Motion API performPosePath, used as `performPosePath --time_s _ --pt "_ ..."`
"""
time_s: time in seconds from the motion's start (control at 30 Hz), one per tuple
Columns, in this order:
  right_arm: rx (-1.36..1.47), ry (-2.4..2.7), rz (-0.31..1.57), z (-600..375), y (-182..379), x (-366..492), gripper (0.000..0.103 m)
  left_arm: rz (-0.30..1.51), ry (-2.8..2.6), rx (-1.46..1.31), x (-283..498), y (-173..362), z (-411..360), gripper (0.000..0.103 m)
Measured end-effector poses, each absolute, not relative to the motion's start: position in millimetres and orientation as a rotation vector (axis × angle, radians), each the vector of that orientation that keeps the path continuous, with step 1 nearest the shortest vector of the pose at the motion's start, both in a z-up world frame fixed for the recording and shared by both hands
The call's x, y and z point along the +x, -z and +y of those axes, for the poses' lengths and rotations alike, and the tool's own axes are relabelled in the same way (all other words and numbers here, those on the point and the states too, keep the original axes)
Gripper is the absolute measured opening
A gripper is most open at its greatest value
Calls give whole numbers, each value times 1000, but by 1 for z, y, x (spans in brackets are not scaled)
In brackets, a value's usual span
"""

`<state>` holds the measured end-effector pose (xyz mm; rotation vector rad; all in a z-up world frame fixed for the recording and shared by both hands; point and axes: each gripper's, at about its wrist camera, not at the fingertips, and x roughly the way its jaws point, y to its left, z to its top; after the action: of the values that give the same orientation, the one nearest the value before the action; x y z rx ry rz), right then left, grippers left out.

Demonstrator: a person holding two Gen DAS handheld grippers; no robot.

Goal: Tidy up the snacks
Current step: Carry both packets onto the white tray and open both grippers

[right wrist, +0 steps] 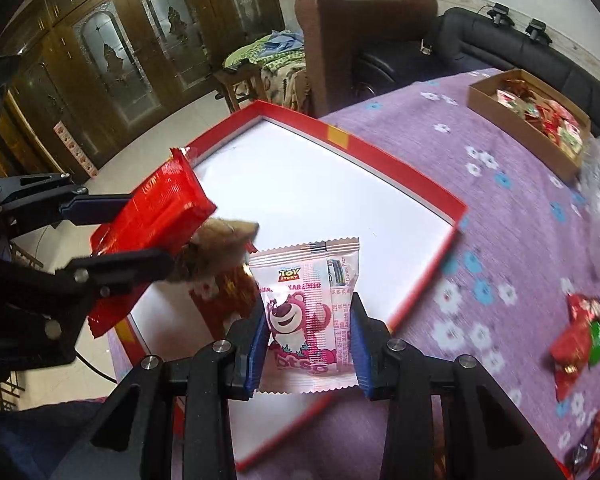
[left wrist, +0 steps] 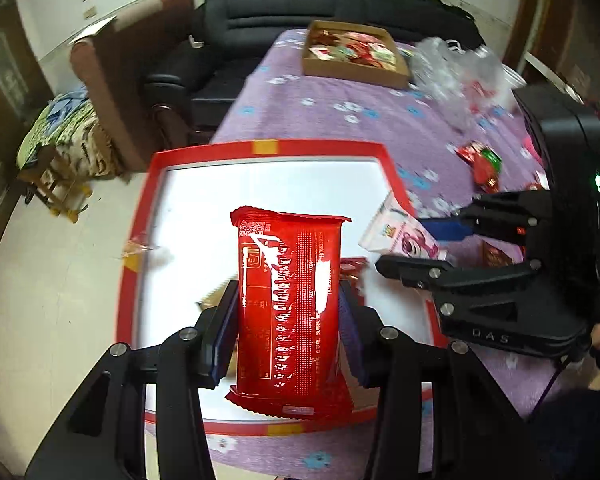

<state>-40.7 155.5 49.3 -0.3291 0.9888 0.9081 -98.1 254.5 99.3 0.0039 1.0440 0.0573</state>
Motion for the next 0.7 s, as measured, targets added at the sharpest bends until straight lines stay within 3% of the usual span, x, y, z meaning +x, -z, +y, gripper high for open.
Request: performPosePath --time_s 0.1,0.17,0.23,0.43,0.57,0.7 --pt "-320 -910 985 162 -52 -36 40 1038 -87 34 -93 -100 261 45" --pt "-277 -927 999 161 -56 -33 53 1041 -103 55 -89 -100 263 45" --pt "-259 -916 974 154 -62 -34 59 1050 -122 84 -85 -98 262 45" --pt "-150 -813 951 106 -69 -28 59 1034 -55 115 -77 -101 240 49" --pt "-38 -667 980 42 -60 -22 59 1012 66 156 -73 -105 203 56" --pt "81 -500 1005 -31 -49 -22 59 1031 202 220 -68 -98 154 57"
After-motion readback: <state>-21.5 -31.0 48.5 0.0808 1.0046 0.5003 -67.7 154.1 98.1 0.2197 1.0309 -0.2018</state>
